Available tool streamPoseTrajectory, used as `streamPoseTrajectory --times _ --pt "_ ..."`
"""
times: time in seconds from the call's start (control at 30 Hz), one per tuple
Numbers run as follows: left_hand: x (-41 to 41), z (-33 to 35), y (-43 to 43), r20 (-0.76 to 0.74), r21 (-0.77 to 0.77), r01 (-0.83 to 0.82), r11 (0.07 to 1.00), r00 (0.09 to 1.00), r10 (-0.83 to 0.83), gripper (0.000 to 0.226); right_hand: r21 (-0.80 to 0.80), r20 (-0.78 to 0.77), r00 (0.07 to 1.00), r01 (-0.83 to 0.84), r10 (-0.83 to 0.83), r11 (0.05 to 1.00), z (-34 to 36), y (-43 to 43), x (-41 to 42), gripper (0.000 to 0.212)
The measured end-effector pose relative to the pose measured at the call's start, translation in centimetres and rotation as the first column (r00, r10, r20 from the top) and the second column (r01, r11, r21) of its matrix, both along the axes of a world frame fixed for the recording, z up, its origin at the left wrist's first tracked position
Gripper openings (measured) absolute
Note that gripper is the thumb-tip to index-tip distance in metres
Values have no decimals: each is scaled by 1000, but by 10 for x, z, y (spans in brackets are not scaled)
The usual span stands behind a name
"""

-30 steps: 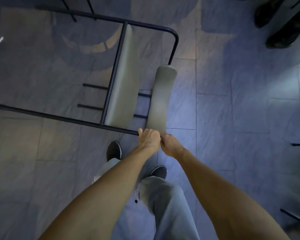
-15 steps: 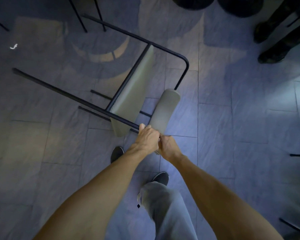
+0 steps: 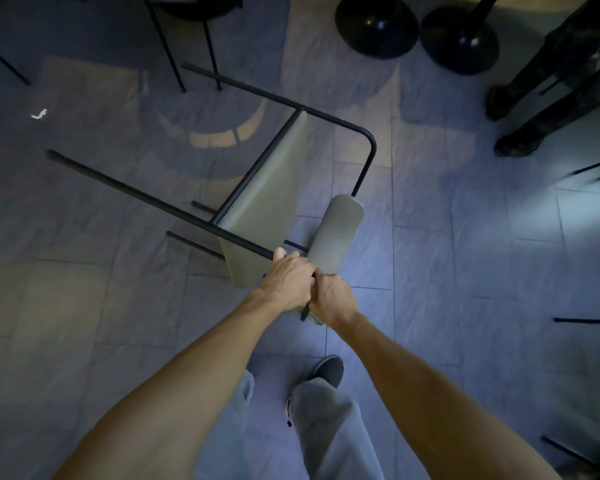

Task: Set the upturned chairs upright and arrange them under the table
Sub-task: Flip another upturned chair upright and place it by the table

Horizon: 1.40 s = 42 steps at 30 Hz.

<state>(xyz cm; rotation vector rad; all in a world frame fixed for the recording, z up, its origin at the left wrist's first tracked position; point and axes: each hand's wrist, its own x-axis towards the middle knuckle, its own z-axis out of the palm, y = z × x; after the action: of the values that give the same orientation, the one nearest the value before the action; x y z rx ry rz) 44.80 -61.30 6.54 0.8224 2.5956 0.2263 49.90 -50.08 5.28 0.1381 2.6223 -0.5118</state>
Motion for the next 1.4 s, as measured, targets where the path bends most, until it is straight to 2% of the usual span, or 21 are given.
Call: streamPoseTrajectory --times 0.13,0.47,0.57,0.8,0.87,0.9,0.93,1.0,1.07,1.17,1.23,1.3,1.4 --pt "-23 24 -40 15 103 -11 995 1000 10 11 36 -3 1000 6 -6 999 34 -37 -22 31" --pt "-91 91 -163 -9 327 -91 941 995 99 10 139 12 987 -157 157 978 125 -144 -106 30" --pt "-107 97 -191 -14 350 -129 928 990 142 10 141 -5 979 -200 202 970 139 -168 -127 26" --pt "-143 104 -236 9 403 -253 879 962 273 18 269 -54 918 -366 394 891 147 -207 -173 29" --pt "-153 105 -254 2 436 -277 856 952 307 13 226 -110 903 -384 415 895 148 -218 -187 26" --pt "-159 106 -265 1 456 -294 840 944 330 11 144 -142 905 -382 401 913 146 -224 -194 22" --pt "-165 107 -276 1 473 -310 825 936 351 11 27 -167 914 -370 369 929 146 -232 -200 21" --pt "-180 110 -296 11 494 -334 803 926 378 17 -207 -227 931 -332 284 920 144 -248 -210 33" --pt "-196 115 -316 31 509 -351 786 920 390 21 -321 -269 940 -291 208 901 138 -263 -221 38" --pt "-217 123 -344 63 528 -363 768 918 391 24 -332 -119 984 -169 136 928 142 -290 -245 29" --pt "-233 130 -365 88 541 -351 764 927 364 23 -356 -51 998 -52 36 933 142 -310 -259 31" --pt "-249 135 -395 110 569 -343 747 932 344 22 -365 -9 997 64 -72 929 138 -331 -264 35" --pt "-273 144 -448 138 599 -328 730 941 310 22 -308 175 969 224 -177 925 124 -359 -255 34"
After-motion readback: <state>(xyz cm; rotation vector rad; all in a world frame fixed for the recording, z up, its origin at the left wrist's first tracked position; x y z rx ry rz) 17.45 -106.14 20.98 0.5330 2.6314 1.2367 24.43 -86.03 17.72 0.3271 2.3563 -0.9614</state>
